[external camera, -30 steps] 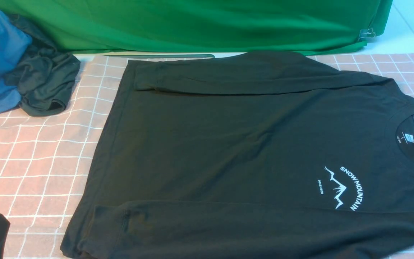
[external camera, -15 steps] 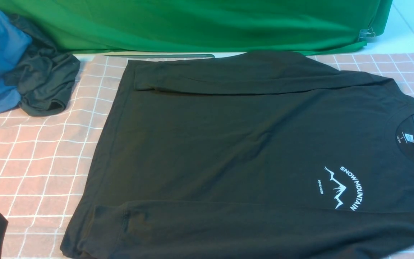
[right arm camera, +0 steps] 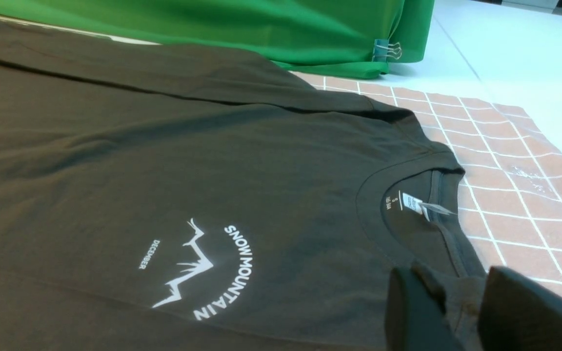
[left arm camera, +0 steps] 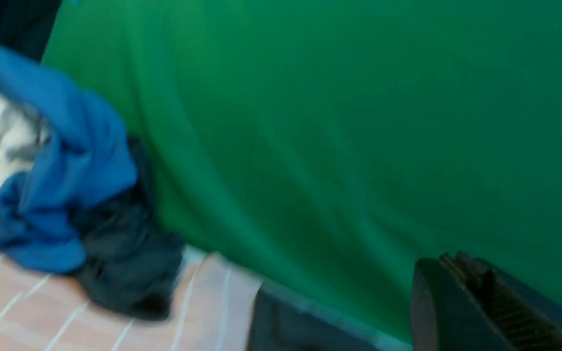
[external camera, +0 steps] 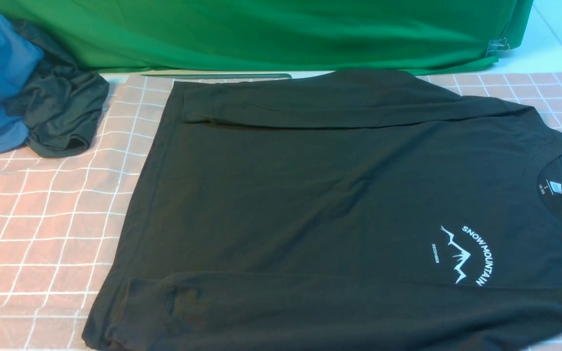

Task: Fold a long-sleeved shirt over a pink coffee tablecloth.
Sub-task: 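Grasp the left edge of the dark T-shirt lying flat on the table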

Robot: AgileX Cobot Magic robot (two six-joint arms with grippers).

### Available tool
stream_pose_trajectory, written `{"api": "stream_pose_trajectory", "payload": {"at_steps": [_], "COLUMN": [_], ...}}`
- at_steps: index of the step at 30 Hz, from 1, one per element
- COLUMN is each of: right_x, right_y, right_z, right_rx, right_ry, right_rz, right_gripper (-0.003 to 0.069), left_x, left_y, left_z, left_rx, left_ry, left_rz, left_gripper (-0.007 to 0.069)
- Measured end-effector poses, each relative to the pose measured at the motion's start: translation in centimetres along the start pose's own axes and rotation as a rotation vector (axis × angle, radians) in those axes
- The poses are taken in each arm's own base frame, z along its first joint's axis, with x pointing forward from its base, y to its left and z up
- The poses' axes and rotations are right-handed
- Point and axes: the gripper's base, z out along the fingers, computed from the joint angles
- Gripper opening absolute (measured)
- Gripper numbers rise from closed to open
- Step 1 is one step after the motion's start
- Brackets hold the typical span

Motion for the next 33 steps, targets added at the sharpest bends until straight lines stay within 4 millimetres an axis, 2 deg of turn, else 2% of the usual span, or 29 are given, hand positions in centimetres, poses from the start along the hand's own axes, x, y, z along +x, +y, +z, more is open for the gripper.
{"api": "stream_pose_trajectory", "payload": {"at_steps": [7, 11, 14, 17, 19, 20, 24, 25, 29, 33], "right_x": [0.0, 0.0, 0.0, 0.0, -0.1, -0.2, -1.0, -1.6, -2.8, -3.2], "right_y": [0.0, 0.0, 0.0, 0.0, 0.0, 0.0, -0.1, -0.2, -0.5, -0.6], "right_z": [0.0, 0.0, 0.0, 0.0, 0.0, 0.0, -0.1, -0.1, -0.5, -0.6], "right_rx": [0.000, 0.000, 0.000, 0.000, 0.001, 0.003, 0.002, -0.005, -0.059, -0.092], "right_ry": [0.000, 0.000, 0.000, 0.000, -0.008, -0.019, -0.114, -0.178, -0.321, -0.362], "right_rz": [-0.006, -0.008, -0.008, -0.008, -0.008, 0.000, 0.183, 0.330, 0.724, 0.882], "right_gripper": [0.0247, 0.0247, 0.0247, 0.0247, 0.0247, 0.0247, 0.0247, 0.0247, 0.0247, 0.0247], "left_x": [-3.4, -4.6, -6.0, -6.9, -7.7, -7.5, -7.4, -6.4, -2.5, 2.3], "left_y": [-0.9, -1.6, -2.9, -3.8, -4.3, -4.2, -3.9, -3.5, -3.0, -2.2], "left_z": [-0.6, 0.1, 1.4, 3.3, 5.3, 6.0, 9.2, 10.3, 13.1, 14.3], "left_rx": [0.134, 0.157, 0.168, 0.122, 0.037, -0.014, -0.212, -0.295, -0.379, -0.337], "left_ry": [-0.371, -0.366, -0.269, -0.111, 0.036, 0.105, 0.400, 0.590, 1.051, 1.417], "left_rz": [-0.170, -0.233, -0.266, -0.272, -0.279, -0.265, -0.123, -0.063, -0.056, -0.059], "left_gripper": [0.0015, 0.0015, 0.0015, 0.0015, 0.0015, 0.0015, 0.0015, 0.0015, 0.0015, 0.0015]}}
